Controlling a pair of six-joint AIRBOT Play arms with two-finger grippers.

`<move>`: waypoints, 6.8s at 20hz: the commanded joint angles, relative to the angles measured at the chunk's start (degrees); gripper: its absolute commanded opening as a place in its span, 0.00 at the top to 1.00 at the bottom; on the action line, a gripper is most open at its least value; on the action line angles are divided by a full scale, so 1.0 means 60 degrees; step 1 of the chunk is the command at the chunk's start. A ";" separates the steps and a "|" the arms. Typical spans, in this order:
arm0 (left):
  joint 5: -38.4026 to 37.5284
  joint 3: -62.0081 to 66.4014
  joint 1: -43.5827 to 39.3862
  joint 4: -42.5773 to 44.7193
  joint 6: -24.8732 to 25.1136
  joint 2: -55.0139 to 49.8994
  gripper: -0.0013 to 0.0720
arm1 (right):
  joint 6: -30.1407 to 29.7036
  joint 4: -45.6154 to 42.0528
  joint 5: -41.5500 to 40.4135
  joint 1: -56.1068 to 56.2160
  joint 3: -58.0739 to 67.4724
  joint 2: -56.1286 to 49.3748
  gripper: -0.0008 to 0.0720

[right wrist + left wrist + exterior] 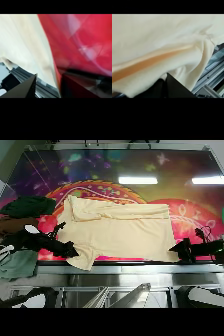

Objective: Fold the shirts.

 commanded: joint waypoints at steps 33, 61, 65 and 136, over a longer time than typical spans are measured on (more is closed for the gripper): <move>-0.2317 1.0765 0.0747 -0.2382 -0.0211 -0.4878 0.95 | -0.3989 0.7078 -0.3195 0.2412 0.3741 -0.2153 0.97; -0.3078 1.3340 0.0306 -0.2408 -0.1362 -0.4750 0.98 | -0.0958 0.4543 -0.1891 0.3490 0.6218 -0.4273 0.97; -0.2091 1.2448 -0.1847 -0.2386 -0.1140 -0.4750 0.98 | -0.1177 0.4510 -0.1526 0.3253 0.6244 -0.3865 0.97; -0.1559 0.6328 0.0051 -0.2983 0.0780 -0.0098 0.97 | 0.0106 0.5701 -0.4615 0.7639 0.5668 -0.3311 0.05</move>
